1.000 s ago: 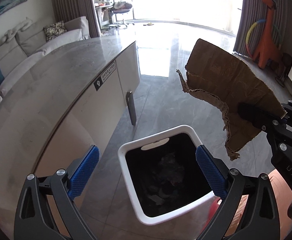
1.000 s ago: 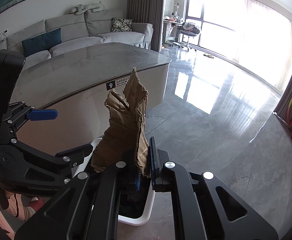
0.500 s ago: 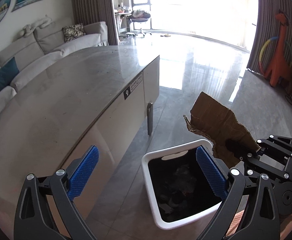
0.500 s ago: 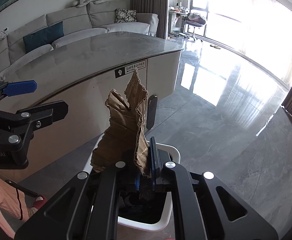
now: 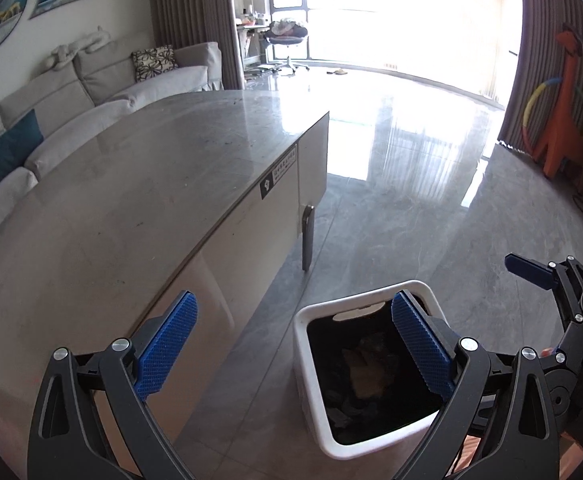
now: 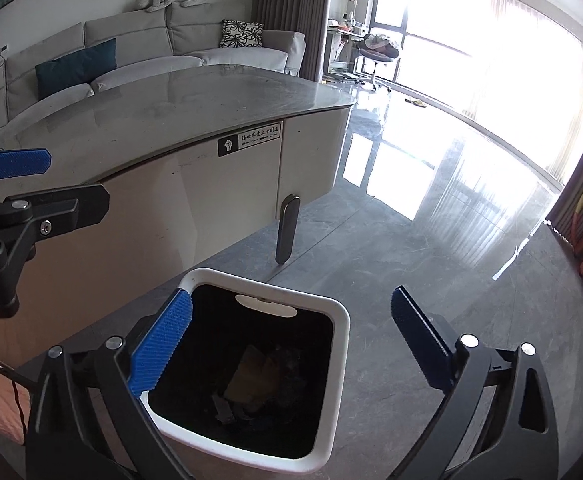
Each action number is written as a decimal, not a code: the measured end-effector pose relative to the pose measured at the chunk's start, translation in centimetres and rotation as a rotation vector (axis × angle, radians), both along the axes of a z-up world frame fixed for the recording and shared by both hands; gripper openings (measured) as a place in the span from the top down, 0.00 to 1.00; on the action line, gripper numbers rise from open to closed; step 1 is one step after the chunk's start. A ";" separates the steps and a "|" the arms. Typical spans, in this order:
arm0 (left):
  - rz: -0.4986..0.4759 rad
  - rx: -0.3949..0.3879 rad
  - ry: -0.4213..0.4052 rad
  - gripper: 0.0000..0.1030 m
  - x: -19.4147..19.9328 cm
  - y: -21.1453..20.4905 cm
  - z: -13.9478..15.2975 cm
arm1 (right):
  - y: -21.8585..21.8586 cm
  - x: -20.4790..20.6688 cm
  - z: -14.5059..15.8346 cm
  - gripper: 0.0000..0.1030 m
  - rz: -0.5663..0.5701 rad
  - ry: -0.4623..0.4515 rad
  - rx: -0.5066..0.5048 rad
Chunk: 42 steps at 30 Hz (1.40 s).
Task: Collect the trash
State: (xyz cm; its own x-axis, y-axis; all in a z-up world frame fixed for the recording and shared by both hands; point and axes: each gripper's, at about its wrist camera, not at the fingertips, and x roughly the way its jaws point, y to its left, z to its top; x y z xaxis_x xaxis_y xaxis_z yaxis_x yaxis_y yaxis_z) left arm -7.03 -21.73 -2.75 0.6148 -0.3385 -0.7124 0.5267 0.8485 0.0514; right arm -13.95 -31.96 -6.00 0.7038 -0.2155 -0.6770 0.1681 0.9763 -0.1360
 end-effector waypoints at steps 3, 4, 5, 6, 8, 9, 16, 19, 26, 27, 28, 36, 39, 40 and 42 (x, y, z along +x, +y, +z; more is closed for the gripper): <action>0.001 -0.004 -0.004 0.05 0.0 0.1 0.1 | -0.1 -0.1 0.5 0.03 -0.002 -0.021 -0.013; 0.002 -0.007 -0.004 0.05 0.0 0.2 0.2 | -0.1 0.0 0.7 0.03 -0.003 -0.029 -0.012; 0.004 -0.011 -0.005 0.05 -0.1 0.2 0.2 | -0.1 0.1 0.9 0.03 -0.001 -0.035 -0.011; 0.007 -0.012 -0.006 0.05 0.0 0.3 0.3 | -0.2 0.1 1.1 0.03 0.001 -0.038 -0.007; 0.010 -0.013 -0.007 0.05 0.0 0.5 0.4 | -0.2 0.1 1.4 0.03 0.003 -0.047 -0.003; 0.011 -0.014 -0.007 0.05 0.0 0.5 0.5 | -0.1 0.1 1.5 0.03 0.003 -0.057 -0.007; 0.022 -0.023 -0.014 0.05 -0.1 1.0 1.0 | 0.5 0.2 2.6 0.03 0.007 -0.081 -0.019; 0.024 -0.028 -0.013 0.05 0.0 1.3 1.3 | 0.7 0.2 3.0 0.03 0.008 -0.091 -0.026; 0.087 -0.032 -0.040 0.04 0.3 3.0 2.6 | 1.8 0.6 4.1 0.03 0.024 -0.117 -0.045; 0.095 -0.029 -0.044 0.04 0.4 3.4 2.8 | 2.0 0.7 4.3 0.03 0.032 -0.120 -0.048; 0.104 -0.032 -0.048 0.04 0.5 3.8 3.1 | 2.3 0.8 4.4 0.03 0.037 -0.124 -0.052; 0.164 -0.015 -0.101 0.04 1.0 7.3 4.8 | 5.4 3.1 5.8 0.03 0.097 -0.147 -0.045; 0.200 -0.017 -0.112 0.04 1.4 9.0 5.4 | 7.0 4.5 6.4 0.03 0.130 -0.155 -0.048; 0.213 -0.017 -0.114 0.04 1.7 9.7 5.6 | 7.6 5.0 6.6 0.03 0.142 -0.158 -0.047; 0.243 -0.019 -0.119 0.04 2.2 11.1 5.8 | 9.0 6.1 6.9 0.03 0.169 -0.161 -0.048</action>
